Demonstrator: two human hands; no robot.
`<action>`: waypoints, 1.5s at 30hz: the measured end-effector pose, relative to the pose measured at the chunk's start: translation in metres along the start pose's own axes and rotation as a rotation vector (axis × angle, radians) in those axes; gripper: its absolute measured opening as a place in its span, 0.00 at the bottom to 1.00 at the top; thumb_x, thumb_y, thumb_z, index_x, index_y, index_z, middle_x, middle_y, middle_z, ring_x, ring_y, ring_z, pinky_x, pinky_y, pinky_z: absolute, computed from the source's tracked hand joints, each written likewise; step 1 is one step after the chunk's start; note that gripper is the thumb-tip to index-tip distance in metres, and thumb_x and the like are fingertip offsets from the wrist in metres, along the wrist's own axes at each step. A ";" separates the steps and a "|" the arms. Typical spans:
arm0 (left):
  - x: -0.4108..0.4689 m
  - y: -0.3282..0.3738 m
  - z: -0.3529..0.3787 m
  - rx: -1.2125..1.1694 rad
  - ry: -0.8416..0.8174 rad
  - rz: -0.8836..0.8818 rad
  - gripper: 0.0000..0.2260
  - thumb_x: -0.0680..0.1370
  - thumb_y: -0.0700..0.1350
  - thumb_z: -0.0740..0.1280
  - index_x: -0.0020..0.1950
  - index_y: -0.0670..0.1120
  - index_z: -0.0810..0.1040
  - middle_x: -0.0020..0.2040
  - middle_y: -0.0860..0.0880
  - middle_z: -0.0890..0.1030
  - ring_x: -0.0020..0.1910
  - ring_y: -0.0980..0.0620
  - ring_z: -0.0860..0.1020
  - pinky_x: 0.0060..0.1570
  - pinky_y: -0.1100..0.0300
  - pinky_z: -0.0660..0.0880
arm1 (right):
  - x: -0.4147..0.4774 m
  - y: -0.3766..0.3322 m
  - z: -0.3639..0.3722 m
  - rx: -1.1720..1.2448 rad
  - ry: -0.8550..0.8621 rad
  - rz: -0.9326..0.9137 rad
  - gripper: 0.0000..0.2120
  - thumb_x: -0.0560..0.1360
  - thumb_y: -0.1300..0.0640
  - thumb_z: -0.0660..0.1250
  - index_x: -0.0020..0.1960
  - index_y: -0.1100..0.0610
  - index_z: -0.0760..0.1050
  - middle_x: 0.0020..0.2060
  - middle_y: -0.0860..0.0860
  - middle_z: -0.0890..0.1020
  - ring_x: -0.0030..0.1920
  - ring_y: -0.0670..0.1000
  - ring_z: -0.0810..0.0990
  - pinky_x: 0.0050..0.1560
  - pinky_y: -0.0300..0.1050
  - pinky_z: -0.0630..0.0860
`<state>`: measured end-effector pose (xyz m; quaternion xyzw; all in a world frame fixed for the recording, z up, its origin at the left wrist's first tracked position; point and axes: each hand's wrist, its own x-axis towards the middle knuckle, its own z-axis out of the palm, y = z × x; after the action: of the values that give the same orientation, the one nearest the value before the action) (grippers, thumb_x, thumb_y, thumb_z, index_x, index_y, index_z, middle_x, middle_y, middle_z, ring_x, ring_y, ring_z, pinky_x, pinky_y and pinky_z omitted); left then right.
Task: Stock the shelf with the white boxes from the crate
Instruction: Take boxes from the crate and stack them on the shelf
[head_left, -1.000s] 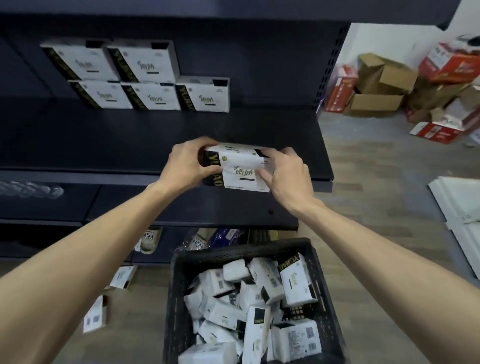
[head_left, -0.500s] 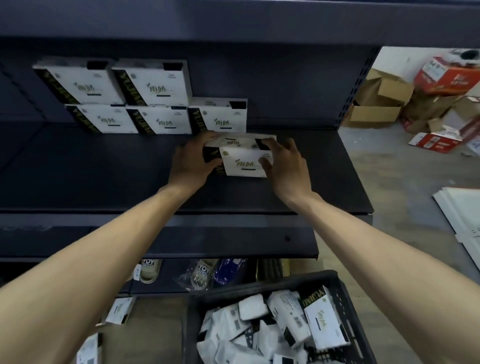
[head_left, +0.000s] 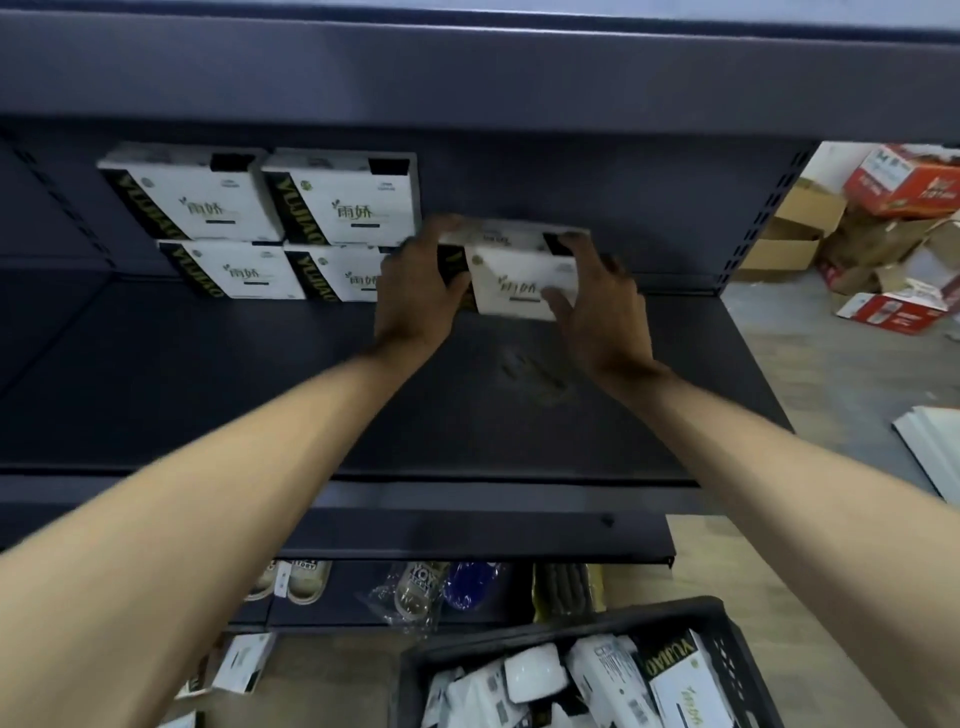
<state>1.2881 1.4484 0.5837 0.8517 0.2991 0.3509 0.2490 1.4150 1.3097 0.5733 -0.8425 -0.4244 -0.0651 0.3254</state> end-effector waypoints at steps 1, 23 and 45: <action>0.014 0.002 -0.003 0.011 0.011 0.000 0.20 0.76 0.41 0.70 0.68 0.45 0.73 0.58 0.44 0.81 0.58 0.45 0.79 0.58 0.49 0.76 | 0.013 -0.004 -0.002 0.003 0.013 -0.001 0.24 0.79 0.55 0.67 0.73 0.50 0.64 0.62 0.58 0.76 0.58 0.61 0.78 0.54 0.56 0.77; 0.050 -0.047 0.002 0.066 0.012 0.229 0.22 0.77 0.32 0.64 0.71 0.42 0.72 0.71 0.42 0.68 0.66 0.44 0.74 0.61 0.49 0.77 | 0.093 -0.017 0.035 -0.081 0.052 0.020 0.26 0.79 0.55 0.64 0.75 0.54 0.61 0.65 0.59 0.72 0.56 0.63 0.78 0.51 0.54 0.75; 0.040 -0.063 -0.004 0.204 -0.006 0.194 0.20 0.75 0.36 0.66 0.67 0.41 0.73 0.65 0.43 0.72 0.62 0.44 0.72 0.55 0.49 0.75 | 0.094 -0.028 0.053 -0.106 0.116 0.093 0.36 0.73 0.47 0.73 0.75 0.53 0.59 0.66 0.56 0.69 0.54 0.61 0.79 0.45 0.50 0.72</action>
<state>1.2868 1.5209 0.5645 0.8985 0.2488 0.3385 0.1272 1.4442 1.4170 0.5826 -0.8722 -0.3611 -0.1209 0.3069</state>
